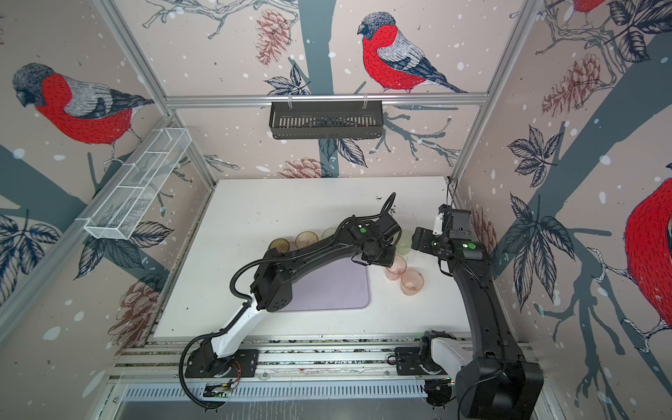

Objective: Place the glasses into the tray
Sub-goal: 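Lower the left gripper onto the rim of the nearer pink glass, then close the left gripper on the pink glass rim and lift it toward the tray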

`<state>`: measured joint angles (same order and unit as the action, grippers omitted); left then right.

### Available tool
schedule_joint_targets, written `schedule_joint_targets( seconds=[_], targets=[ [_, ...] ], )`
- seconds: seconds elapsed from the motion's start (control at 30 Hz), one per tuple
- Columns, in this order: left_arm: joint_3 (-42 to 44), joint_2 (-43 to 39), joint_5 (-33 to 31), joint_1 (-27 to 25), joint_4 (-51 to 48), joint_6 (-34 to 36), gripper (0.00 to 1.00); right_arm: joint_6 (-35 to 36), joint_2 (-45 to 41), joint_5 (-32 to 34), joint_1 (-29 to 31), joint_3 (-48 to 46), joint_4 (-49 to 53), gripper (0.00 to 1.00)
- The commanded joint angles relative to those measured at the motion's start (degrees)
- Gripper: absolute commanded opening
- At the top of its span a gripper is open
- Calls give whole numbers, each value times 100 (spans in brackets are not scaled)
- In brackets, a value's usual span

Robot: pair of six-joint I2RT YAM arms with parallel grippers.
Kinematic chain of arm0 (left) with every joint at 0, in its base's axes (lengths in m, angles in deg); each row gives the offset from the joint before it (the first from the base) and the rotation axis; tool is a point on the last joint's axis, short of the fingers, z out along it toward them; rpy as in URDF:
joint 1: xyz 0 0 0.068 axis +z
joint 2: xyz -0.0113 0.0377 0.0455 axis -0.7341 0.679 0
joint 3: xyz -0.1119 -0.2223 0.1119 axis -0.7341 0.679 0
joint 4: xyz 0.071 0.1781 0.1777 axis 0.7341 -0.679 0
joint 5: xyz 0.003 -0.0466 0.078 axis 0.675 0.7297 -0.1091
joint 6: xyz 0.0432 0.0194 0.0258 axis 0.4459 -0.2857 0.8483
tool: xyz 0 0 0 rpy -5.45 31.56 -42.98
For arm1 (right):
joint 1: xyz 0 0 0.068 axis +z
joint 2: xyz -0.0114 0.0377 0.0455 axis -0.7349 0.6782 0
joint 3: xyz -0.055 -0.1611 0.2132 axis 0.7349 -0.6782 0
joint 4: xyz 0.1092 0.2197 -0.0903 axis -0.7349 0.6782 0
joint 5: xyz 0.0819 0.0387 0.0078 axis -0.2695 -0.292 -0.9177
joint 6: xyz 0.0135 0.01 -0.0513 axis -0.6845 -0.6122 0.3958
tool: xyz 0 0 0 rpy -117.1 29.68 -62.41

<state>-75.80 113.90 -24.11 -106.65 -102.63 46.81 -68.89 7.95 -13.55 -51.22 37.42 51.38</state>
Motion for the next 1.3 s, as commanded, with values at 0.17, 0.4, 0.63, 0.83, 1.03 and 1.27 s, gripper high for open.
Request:
schedule_joint_targets(
  seconds=[0.17, 0.4, 0.63, 0.83, 1.03, 1.27],
  targets=[
    [-58, 138, -37, 40, 83, 39, 32, -89, -30, -18, 14, 39, -35, 87],
    [-70, 209, -13, 44, 89, 50, 27, -74, 12, -28, 23, 101, -24, 86],
    [-65, 209, -50, 41, 32, 63, 21, -80, 67, -28, 75, 224, -6, 86],
    [-63, 207, -89, 39, -26, 62, 18, -69, 59, -10, 97, 259, 11, 86],
    [-60, 174, -141, 39, -85, 58, 14, -71, 56, -1, 100, 286, 20, 85],
    [-20, 98, -195, 42, -125, 45, 10, -77, 39, -1, 111, 295, 20, 85]
  ],
)
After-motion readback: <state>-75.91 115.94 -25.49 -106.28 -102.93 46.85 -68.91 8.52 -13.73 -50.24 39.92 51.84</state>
